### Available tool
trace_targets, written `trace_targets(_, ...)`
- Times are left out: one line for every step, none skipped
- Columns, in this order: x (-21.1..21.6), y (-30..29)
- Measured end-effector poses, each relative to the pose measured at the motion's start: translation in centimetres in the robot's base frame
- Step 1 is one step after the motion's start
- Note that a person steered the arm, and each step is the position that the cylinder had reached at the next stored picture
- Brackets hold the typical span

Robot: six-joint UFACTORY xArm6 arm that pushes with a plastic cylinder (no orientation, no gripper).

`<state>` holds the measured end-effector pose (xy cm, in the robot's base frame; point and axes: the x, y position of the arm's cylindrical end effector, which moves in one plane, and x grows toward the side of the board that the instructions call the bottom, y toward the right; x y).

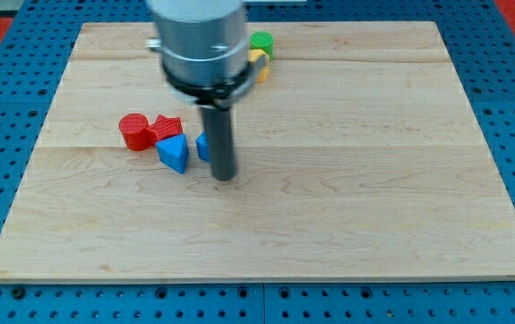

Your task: Push blue cube slightly up

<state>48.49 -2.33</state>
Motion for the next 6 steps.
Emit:
trace_targets(-1.1, 0.9)
trace_targets(-2.3, 0.8)
trace_targets(-1.1, -0.2)
trace_targets(-1.1, -4.3)
trace_targets(-1.3, -5.9)
trace_targets(-5.0, -5.4)
